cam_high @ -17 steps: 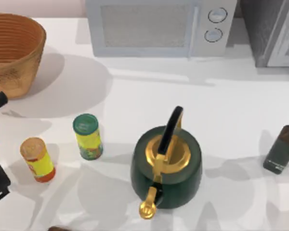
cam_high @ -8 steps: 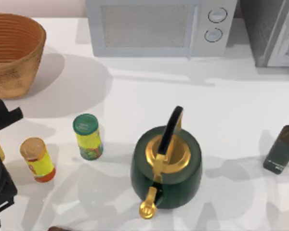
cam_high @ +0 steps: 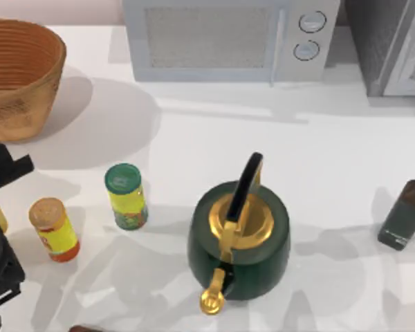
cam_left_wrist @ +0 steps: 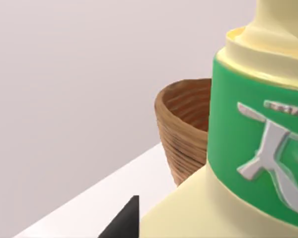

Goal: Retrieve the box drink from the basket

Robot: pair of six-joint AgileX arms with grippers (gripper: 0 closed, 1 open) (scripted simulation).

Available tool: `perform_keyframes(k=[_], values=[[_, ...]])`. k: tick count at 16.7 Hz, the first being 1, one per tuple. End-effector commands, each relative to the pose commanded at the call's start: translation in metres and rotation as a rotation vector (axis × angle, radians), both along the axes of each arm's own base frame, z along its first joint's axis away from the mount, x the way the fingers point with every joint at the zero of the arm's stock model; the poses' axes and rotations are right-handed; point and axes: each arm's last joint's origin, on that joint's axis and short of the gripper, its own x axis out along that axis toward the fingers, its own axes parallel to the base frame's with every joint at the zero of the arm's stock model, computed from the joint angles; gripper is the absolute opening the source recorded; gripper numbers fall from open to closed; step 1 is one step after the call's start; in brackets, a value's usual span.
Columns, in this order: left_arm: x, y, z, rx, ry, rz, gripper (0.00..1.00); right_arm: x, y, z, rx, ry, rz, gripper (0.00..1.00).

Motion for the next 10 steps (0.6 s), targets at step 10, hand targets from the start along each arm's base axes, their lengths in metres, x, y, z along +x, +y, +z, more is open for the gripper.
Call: perform_keyframes(k=[10], values=[[0.0, 0.0, 0.0, 0.0, 0.0, 0.0, 1.0, 0.0, 0.0, 0.0, 0.0, 0.0, 0.0, 1.0]])
